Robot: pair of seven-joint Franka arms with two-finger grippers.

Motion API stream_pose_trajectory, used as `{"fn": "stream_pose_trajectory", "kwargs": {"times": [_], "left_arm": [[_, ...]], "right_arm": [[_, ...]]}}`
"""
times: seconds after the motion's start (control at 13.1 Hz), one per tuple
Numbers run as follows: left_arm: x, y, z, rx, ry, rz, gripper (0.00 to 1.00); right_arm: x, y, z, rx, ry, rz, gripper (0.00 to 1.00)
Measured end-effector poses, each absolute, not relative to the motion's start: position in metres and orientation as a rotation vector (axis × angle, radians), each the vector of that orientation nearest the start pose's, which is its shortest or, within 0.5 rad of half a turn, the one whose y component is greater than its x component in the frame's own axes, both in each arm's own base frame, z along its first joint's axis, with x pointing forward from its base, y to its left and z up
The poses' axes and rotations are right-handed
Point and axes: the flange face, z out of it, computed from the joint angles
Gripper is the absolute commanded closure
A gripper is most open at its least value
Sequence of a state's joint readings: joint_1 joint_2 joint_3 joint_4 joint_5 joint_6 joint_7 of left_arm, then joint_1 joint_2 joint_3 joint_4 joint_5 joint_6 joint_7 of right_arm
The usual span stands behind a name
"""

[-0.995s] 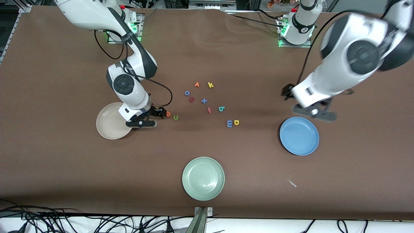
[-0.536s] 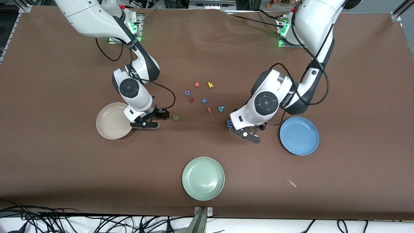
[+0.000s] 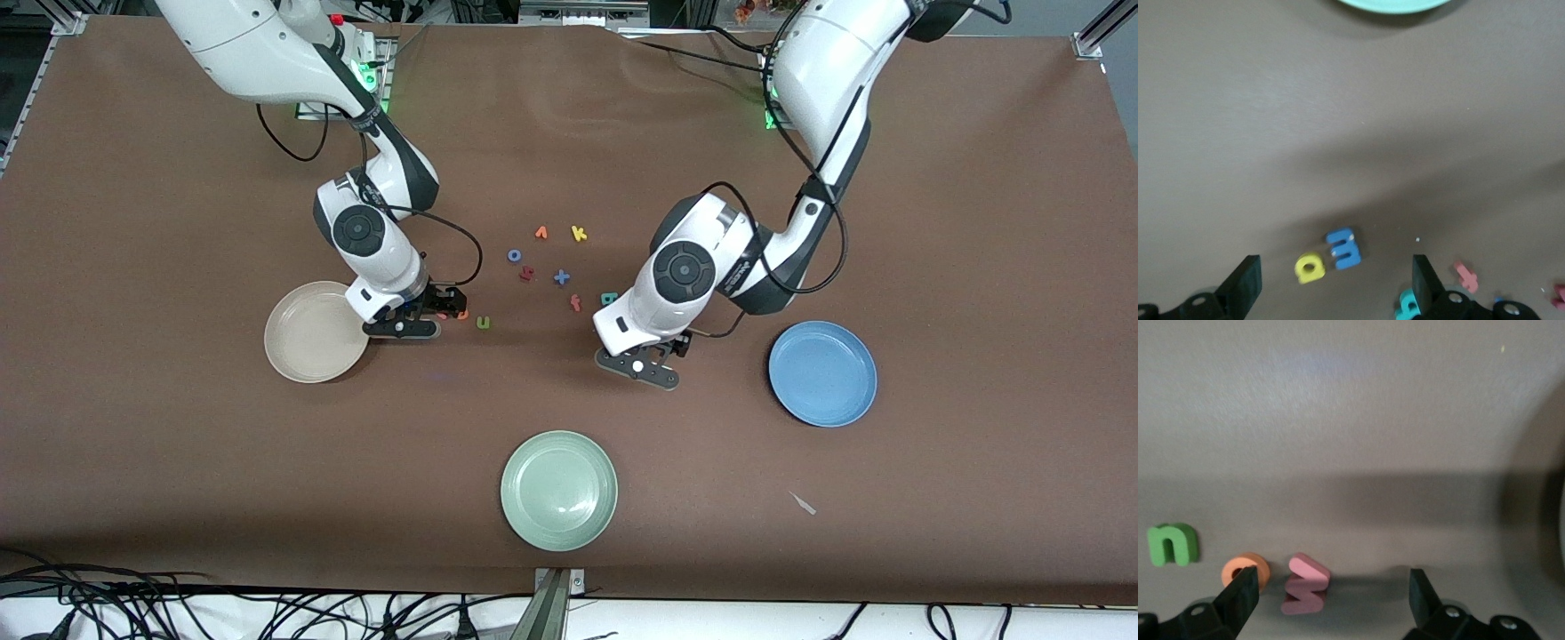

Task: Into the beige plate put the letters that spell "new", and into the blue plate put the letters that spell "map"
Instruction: 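Grasp pink w with the right gripper while the left gripper grasps blue 3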

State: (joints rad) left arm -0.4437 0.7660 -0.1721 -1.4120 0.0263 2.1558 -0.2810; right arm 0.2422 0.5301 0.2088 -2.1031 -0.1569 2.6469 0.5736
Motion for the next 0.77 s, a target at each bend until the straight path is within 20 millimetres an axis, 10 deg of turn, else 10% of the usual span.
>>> {"fn": "stream_pose_trajectory", "kwargs": {"times": [0.77], "left_arm": [[0.594,-0.407,0.196,-3.142,0.484,0.12,0.22]], "right_arm": [[0.524,0.249,0.181,-3.105,0.029,-0.06,0.0]]}}
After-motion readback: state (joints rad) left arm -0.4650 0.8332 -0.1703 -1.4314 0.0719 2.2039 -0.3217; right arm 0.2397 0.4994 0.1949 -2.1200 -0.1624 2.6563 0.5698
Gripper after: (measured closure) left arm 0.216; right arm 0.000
